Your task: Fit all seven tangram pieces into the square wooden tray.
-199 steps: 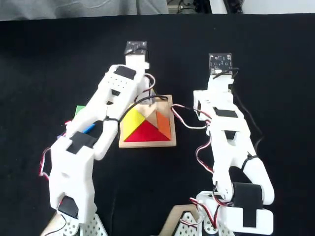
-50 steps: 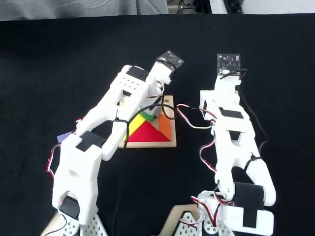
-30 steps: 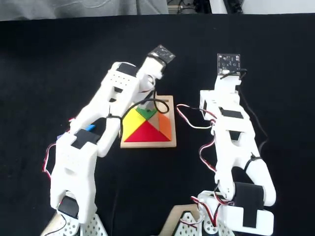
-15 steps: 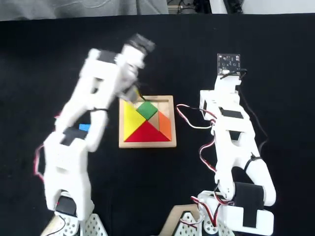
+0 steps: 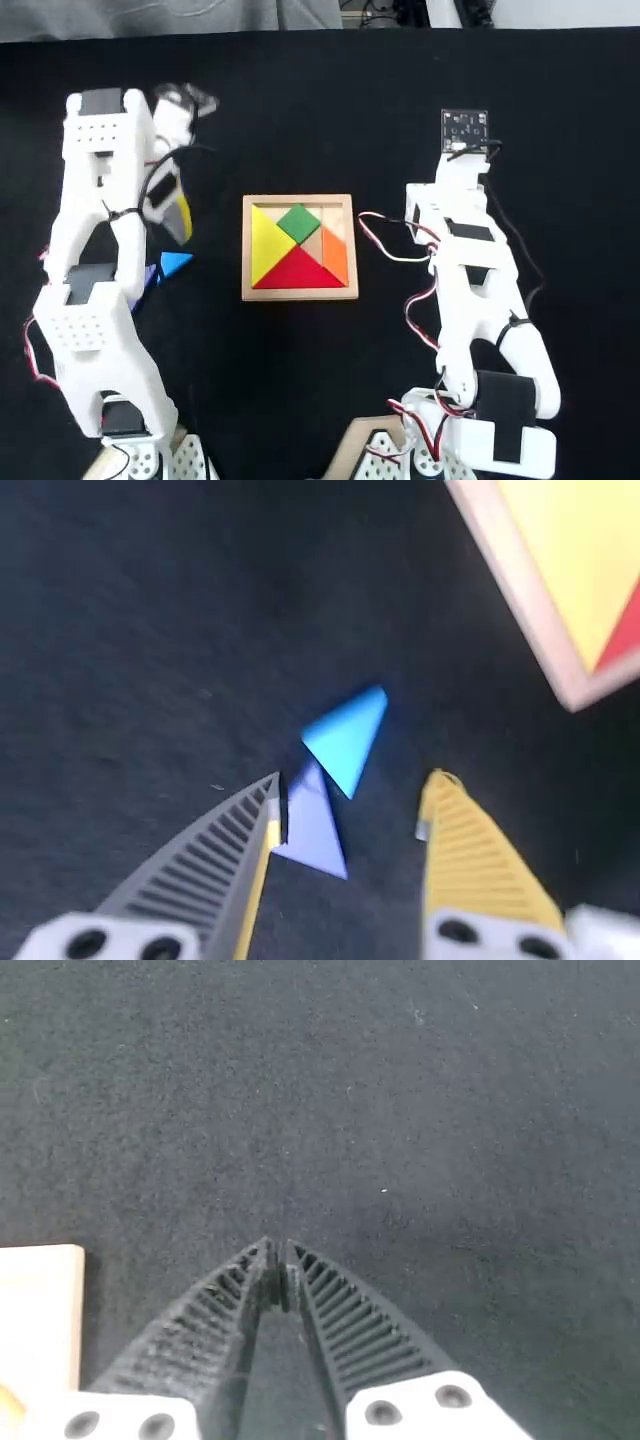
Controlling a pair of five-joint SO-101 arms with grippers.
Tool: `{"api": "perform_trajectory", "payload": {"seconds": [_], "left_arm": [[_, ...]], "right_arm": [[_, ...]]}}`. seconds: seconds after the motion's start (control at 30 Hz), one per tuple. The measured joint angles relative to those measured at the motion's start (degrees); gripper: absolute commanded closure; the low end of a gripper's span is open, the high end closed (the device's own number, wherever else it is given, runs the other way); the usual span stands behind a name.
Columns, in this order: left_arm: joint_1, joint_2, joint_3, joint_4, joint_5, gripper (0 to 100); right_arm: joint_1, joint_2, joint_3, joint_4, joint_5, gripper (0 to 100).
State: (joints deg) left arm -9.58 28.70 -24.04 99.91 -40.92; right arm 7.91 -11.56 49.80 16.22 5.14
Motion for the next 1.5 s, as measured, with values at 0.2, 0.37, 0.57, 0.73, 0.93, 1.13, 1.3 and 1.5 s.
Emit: {"api": "perform_trajectory", "payload": {"seconds": [0.2, 0.37, 0.57, 0.73, 0.93, 1.13, 1.3, 1.5], "left_arm": [[-1.41, -6.24, 13.36, -1.76, -5.80, 84], [-1.41, -10.46, 27.69, -12.40, -6.07, 80], [-0.35, -10.73, 35.52, -22.86, -6.07, 79], [-0.18, -10.81, 35.69, -24.70, -6.07, 79], [0.35, -10.81, 35.69, -25.14, -6.07, 79], [0.35, -10.81, 35.69, -26.37, -6.07, 79], [0.35, -10.99, 37.36, -30.42, -6.07, 79], [0.26, -11.69, 38.42, -31.12, -6.24, 79]], "right_arm": [[-0.18, 0.00, 0.00, 0.00, 0.00, 98.4], [-0.18, 0.00, 0.00, 0.00, 0.00, 98.4], [-0.18, 0.00, 0.00, 0.00, 0.00, 98.4], [-0.18, 0.00, 0.00, 0.00, 0.00, 98.4], [-0.18, 0.00, 0.00, 0.00, 0.00, 98.4], [-0.18, 0.00, 0.00, 0.00, 0.00, 98.4], [-0.18, 0.00, 0.00, 0.00, 0.00, 98.4], [-0.18, 0.00, 0.00, 0.00, 0.00, 98.4]]}}
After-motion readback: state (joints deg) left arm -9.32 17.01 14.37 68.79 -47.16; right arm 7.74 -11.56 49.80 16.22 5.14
